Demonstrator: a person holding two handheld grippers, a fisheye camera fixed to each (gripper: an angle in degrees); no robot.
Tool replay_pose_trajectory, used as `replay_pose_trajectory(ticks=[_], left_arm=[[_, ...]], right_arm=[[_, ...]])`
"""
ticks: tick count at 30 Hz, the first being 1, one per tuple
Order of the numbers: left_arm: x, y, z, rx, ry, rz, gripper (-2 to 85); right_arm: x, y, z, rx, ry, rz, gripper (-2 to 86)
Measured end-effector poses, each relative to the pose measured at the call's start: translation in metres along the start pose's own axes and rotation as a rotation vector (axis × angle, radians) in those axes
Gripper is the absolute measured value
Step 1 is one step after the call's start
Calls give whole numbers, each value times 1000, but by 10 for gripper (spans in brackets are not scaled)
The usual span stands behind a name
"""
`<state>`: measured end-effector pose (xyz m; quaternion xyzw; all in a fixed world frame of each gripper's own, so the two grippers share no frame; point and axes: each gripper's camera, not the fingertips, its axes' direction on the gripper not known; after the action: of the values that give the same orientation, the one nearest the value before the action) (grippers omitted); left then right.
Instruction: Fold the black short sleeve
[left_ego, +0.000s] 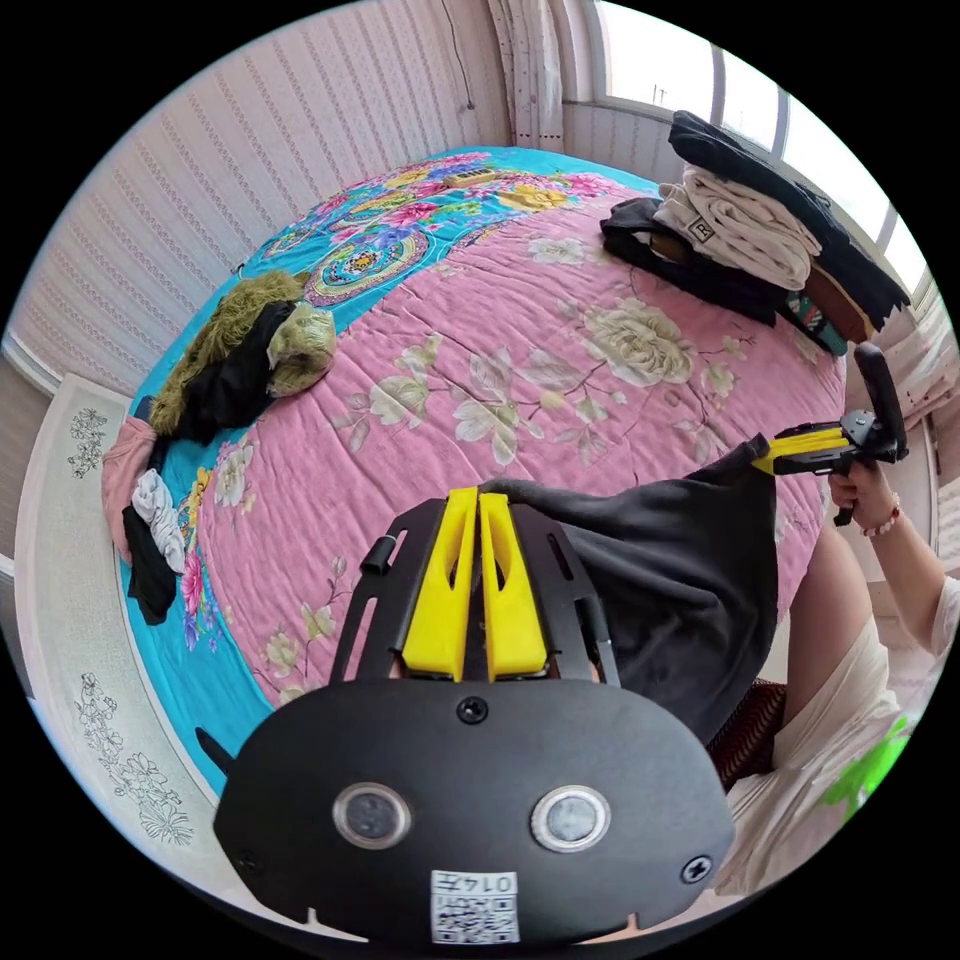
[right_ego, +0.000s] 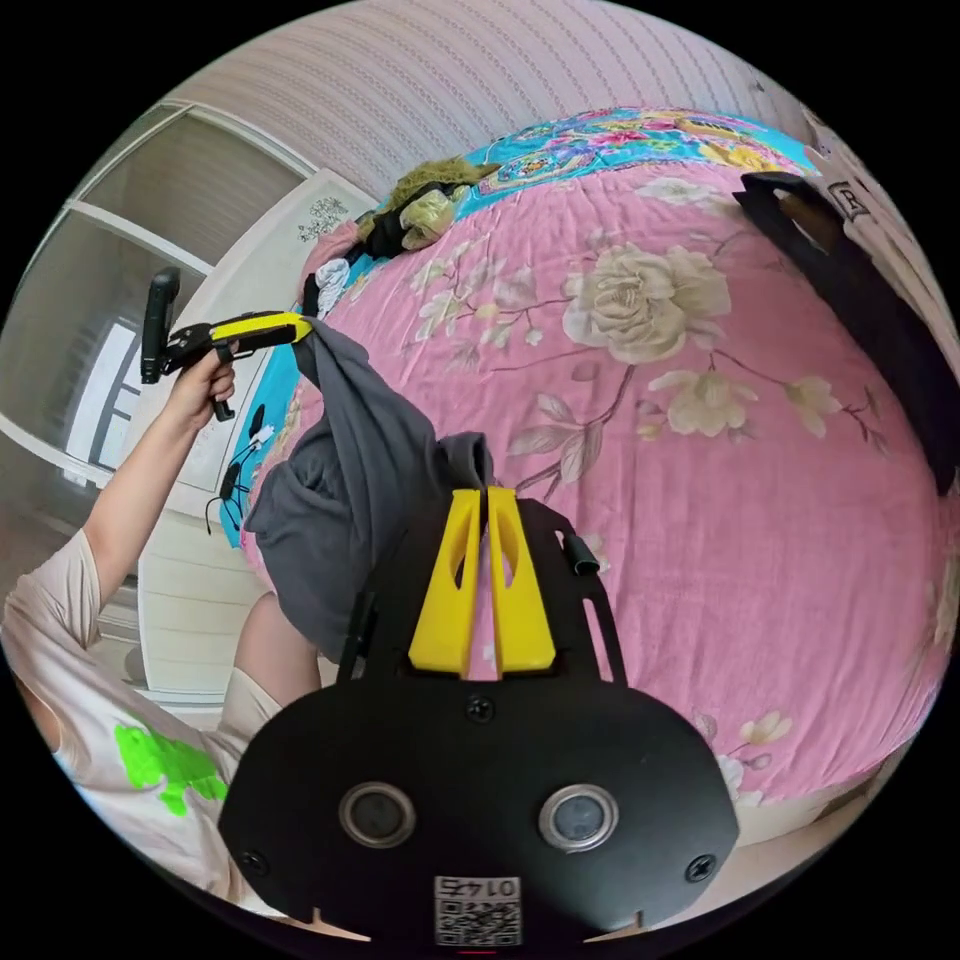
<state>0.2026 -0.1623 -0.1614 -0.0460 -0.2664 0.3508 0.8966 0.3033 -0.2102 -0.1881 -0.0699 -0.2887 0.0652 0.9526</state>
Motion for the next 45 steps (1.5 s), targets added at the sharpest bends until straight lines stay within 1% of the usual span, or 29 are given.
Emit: replay_pose_trajectory(ticks=[4, 6, 8, 10, 11, 13, 14, 16, 18, 21, 23, 24, 26, 28, 29, 33, 34, 36, 38, 40, 42, 44, 45], left_arm=[[-28, -17, -6, 50, -22, -78, -9], [-42, -31, 1, 61, -37, -131, -9], [-64, -46, 21, 53, -51, -237, -6], [-79, -50, 40, 31, -59, -308, 0], [-87, -48, 52, 9, -56, -350, 6], [-99, -42, 65, -2, -10, -404, 23], [-105, -36, 70, 6, 49, -426, 45], [-111, -27, 71, 17, 100, -434, 68], [-107, -20, 64, 38, 140, -388, 74], [-72, -5, 51, 7, 226, -208, 73], [-17, 20, 47, -64, 301, -29, 72], [-2, 28, 47, -90, 317, 12, 72], [63, 64, 52, -173, 449, 156, 76], [106, 92, 57, -204, 506, 210, 80], [130, 109, 60, -207, 504, 220, 82], [178, 140, 67, -172, 433, 220, 91], [189, 146, 74, -179, 364, 218, 92], [197, 155, 80, -153, 268, 208, 77], [197, 161, 81, -123, 206, 225, 21], [182, 163, 77, -119, 247, 190, 7], [155, 167, 65, -75, 290, 119, 0], [101, 179, 46, 3, 387, -38, -5], [86, 182, 42, 25, 416, -83, -6]], right_arm=[[12, -55, -16, -2, 18, -42, 9], [17, -99, -3, -64, 93, -70, 11], [22, -130, 12, -107, 113, -66, 15], [27, -152, 30, -139, 88, -50, 22], [30, -161, 43, -190, 39, -39, 30], [34, -165, 59, -241, 33, -22, 58], [35, -163, 64, -252, 44, -33, 68], [38, -156, 61, -226, 26, -40, 80], [48, -140, 49, -178, -37, -19, 83], [54, -108, 38, -184, -96, -15, 82], [51, -84, 33, -186, -76, -29, 81], [47, -67, 29, -183, -59, -40, 81], [42, -40, 23, -157, -52, -41, 80], [38, -16, 19, -135, -70, -28, 79], [36, -1, 16, -121, -75, -13, 77], [30, 41, 7, -74, -106, 26, 69], [29, 45, 6, -67, -109, 32, 68], [30, 58, 3, -55, -130, 54, 65], [32, 64, 2, -48, -137, 66, 61], [34, 67, 2, -54, -146, 72, 60], [36, 69, 2, -55, -151, 72, 58], [37, 69, 3, -56, -147, 66, 58], [38, 69, 5, -55, -146, 64, 59]])
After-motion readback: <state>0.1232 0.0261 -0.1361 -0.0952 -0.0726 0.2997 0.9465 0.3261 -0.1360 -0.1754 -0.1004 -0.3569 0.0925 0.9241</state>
